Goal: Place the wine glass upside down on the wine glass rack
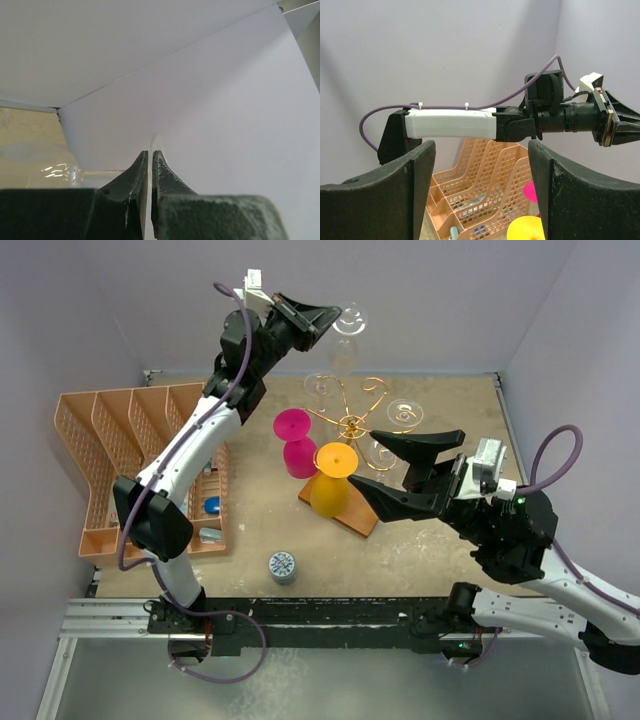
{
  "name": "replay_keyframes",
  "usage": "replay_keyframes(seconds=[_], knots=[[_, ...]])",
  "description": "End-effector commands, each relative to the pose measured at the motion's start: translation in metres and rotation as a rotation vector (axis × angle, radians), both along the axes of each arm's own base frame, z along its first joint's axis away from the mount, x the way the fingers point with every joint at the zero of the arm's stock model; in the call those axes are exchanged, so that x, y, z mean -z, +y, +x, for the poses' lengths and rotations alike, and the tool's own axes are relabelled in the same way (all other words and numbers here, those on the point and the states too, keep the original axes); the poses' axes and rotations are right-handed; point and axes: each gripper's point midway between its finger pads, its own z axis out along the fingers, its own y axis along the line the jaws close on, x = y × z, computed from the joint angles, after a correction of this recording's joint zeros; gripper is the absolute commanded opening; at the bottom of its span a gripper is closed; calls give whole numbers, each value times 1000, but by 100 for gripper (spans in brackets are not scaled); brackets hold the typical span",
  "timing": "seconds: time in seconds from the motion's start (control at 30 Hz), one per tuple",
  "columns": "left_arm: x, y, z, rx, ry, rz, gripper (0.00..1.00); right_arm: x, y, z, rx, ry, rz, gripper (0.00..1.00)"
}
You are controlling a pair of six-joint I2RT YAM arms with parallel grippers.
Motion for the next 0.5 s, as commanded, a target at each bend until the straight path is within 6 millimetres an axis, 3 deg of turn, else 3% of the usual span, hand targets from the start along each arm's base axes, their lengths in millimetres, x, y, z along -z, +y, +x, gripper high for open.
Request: replay_keyframes(seconds=[0.0, 0.23, 0.47], knots=[[-57, 5, -26, 65, -101, -167, 0, -12, -10, -4, -3, 4, 59, 76], [-24, -4, -16, 0, 8, -104, 0, -18, -19, -3, 20, 10, 90, 77], [-9, -16, -20, 25, 31, -89, 0, -19, -23, -5, 19, 10, 97, 77]])
